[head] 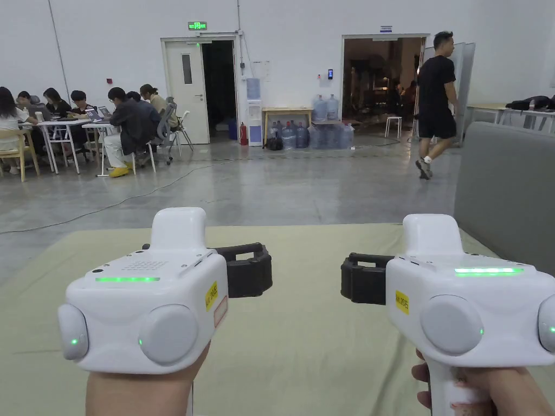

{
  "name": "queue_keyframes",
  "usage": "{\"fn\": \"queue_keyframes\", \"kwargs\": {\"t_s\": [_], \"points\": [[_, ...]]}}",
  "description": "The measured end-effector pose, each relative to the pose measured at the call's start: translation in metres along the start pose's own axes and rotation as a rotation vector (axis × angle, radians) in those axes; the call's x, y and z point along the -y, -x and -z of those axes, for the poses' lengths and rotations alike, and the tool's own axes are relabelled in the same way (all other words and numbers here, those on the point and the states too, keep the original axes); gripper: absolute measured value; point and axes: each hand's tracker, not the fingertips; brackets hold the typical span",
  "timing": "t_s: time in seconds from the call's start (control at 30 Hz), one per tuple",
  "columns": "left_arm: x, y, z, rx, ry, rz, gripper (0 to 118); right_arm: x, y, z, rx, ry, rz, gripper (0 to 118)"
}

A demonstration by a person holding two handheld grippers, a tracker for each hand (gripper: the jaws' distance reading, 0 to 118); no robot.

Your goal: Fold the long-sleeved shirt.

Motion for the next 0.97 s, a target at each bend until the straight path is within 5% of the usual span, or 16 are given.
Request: {"fn": "queue_keyframes", "kwargs": {"t_s": [0.37,0.53,0.97], "points": [[0.005,0.001,0.003,0.000,0.020,0.002,118,0.003,-0.004,-0.001,0.007,-0.010,0.024,118],[0.007,0.000,0.004,0.001,0.027,0.009,118,0.009,0.004,-0.003,0.145,-0.075,-0.062,118],[0.013,-0.001,0.013,0.003,0.046,0.003,118,0.012,-0.005,0.010,0.066,0.018,0.028,118]]}}
